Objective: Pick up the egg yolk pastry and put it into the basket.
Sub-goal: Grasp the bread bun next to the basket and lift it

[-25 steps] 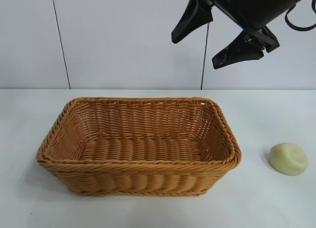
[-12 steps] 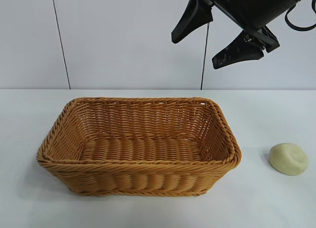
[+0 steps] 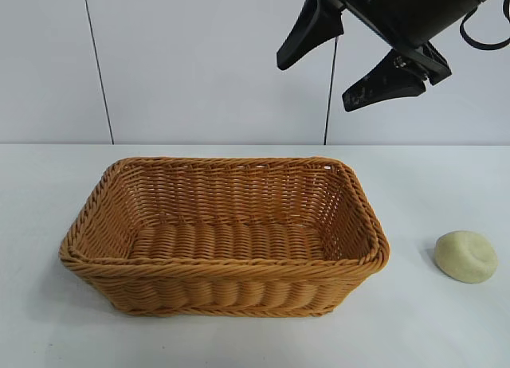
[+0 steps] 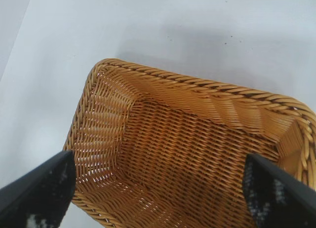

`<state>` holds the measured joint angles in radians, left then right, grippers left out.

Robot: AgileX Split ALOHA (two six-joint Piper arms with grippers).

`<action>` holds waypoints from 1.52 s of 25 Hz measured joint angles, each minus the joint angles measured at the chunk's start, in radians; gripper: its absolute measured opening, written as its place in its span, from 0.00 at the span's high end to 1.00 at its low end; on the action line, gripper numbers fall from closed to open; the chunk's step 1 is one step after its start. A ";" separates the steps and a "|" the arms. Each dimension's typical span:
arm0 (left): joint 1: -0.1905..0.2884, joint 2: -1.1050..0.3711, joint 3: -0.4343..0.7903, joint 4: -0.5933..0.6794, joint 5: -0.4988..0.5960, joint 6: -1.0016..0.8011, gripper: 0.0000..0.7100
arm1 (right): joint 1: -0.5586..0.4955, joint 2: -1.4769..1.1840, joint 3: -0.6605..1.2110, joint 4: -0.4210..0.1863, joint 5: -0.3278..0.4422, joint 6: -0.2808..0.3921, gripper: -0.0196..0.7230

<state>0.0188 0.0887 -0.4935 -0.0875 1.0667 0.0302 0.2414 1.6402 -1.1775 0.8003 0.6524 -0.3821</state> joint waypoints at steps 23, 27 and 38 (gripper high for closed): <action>-0.038 -0.095 0.000 -0.001 0.000 0.000 0.02 | -0.123 0.000 -0.009 -0.489 0.091 0.305 0.12; -0.038 -0.095 0.000 -0.001 0.000 0.000 0.02 | -0.205 0.000 -0.009 -0.542 0.149 0.321 0.12; -0.038 -0.095 0.000 -0.001 0.000 0.000 0.02 | -0.244 0.156 -0.015 -0.649 0.164 0.364 0.12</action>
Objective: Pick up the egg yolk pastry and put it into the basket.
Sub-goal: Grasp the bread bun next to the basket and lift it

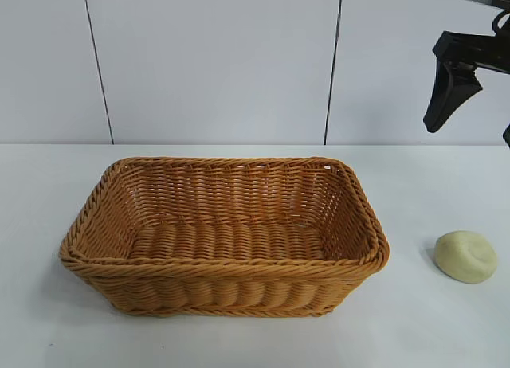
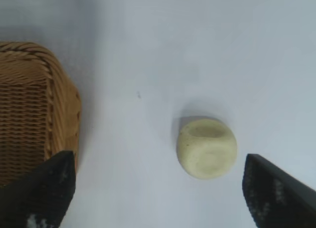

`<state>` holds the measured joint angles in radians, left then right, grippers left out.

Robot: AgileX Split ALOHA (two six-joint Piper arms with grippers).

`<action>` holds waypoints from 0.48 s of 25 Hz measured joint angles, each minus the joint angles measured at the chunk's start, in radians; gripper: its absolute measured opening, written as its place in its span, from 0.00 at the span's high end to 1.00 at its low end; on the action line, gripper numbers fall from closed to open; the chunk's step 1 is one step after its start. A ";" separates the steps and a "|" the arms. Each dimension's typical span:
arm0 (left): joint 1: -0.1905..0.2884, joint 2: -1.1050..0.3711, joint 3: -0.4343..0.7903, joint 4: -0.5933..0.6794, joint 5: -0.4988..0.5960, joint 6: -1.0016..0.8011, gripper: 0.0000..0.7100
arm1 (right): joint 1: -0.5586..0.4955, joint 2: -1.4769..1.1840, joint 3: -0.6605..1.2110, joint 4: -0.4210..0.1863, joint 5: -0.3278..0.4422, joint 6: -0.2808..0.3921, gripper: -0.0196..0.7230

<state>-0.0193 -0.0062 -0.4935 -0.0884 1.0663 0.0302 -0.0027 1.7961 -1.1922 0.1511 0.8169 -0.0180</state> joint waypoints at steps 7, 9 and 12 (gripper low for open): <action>0.000 0.000 0.000 0.000 0.000 0.000 0.02 | 0.000 0.192 0.000 -0.010 -0.016 0.003 0.12; 0.000 0.000 0.000 0.000 0.000 0.000 0.02 | 0.000 0.231 0.000 -0.011 -0.032 0.003 0.12; 0.000 0.000 0.000 0.000 0.000 0.000 0.02 | 0.000 0.260 0.000 -0.011 -0.035 0.003 0.21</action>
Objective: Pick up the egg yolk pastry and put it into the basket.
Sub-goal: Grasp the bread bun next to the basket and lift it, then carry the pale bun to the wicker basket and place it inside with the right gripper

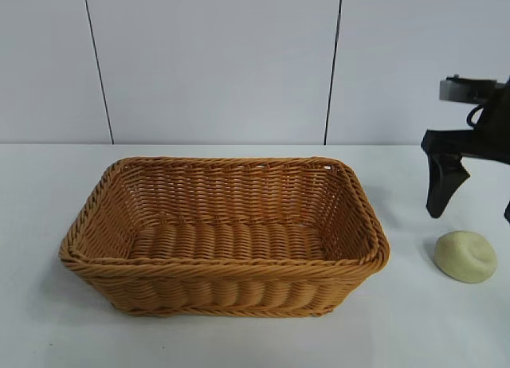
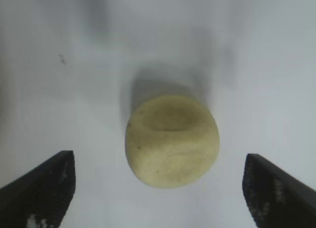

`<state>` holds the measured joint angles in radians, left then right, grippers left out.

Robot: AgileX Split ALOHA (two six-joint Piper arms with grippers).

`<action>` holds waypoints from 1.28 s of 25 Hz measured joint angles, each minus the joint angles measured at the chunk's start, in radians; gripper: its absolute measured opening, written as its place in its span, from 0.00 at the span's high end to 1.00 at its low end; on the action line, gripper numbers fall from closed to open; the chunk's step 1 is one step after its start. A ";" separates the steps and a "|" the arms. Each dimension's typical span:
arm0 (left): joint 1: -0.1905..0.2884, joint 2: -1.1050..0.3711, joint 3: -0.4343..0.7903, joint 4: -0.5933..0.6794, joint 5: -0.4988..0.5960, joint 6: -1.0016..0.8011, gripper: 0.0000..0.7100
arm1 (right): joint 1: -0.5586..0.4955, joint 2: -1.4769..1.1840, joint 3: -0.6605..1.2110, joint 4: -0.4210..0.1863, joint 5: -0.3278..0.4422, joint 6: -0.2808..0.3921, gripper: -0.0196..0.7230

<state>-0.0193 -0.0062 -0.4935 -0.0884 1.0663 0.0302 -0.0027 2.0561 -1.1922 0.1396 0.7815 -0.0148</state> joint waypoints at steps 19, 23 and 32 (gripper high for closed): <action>0.000 0.000 0.000 0.000 0.000 0.000 0.02 | 0.000 -0.207 -0.047 -0.002 0.097 0.000 0.82; 0.000 0.000 0.000 0.000 0.000 0.000 0.02 | 0.000 -0.228 -0.181 -0.002 0.218 -0.002 0.82; 0.000 0.000 0.000 0.000 0.000 0.000 0.02 | 0.093 -0.229 -0.324 -0.005 0.272 -0.003 0.82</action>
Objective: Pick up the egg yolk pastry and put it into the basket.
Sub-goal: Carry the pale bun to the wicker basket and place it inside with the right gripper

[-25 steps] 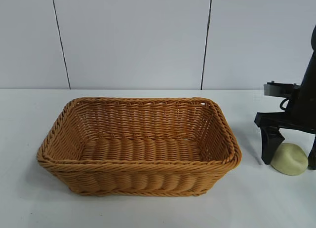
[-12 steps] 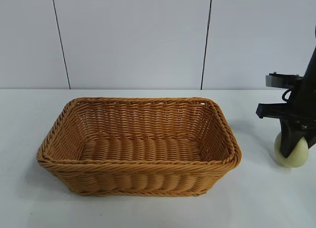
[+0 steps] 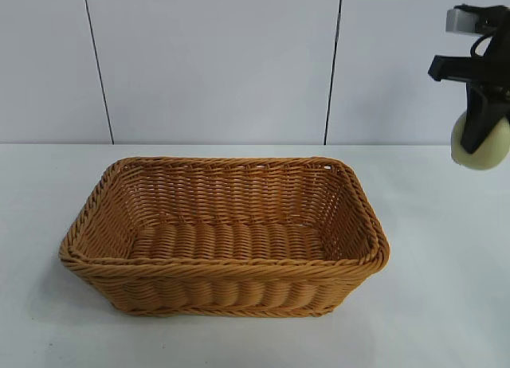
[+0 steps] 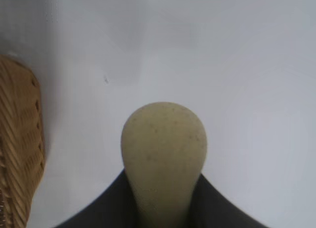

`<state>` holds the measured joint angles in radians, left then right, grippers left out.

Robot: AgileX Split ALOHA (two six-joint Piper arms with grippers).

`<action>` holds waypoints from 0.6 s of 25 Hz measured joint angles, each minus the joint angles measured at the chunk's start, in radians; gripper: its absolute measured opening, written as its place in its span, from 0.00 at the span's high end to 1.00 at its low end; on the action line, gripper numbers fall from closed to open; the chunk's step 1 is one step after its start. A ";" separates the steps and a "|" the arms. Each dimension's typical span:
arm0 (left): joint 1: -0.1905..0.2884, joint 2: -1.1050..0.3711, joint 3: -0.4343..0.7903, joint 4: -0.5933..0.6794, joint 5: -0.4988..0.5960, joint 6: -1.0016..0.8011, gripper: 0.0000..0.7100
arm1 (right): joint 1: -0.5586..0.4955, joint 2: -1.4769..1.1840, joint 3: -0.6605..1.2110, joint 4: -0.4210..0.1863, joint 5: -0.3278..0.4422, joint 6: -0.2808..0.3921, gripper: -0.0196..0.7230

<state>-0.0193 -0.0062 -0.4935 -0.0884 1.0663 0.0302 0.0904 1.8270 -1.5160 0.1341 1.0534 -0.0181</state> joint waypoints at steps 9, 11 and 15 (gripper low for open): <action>0.000 0.000 0.000 0.000 0.000 0.000 0.02 | 0.320 0.011 -0.030 0.005 -0.051 0.018 0.82; 0.000 0.000 0.000 0.000 0.000 0.000 0.02 | 0.377 0.033 -0.032 0.005 -0.070 0.037 0.82; 0.000 0.000 0.000 0.000 0.000 0.000 0.02 | 0.467 0.107 -0.033 0.006 -0.129 0.055 0.82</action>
<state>-0.0193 -0.0062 -0.4935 -0.0884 1.0663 0.0302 0.5571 1.9340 -1.5492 0.1403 0.9240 0.0371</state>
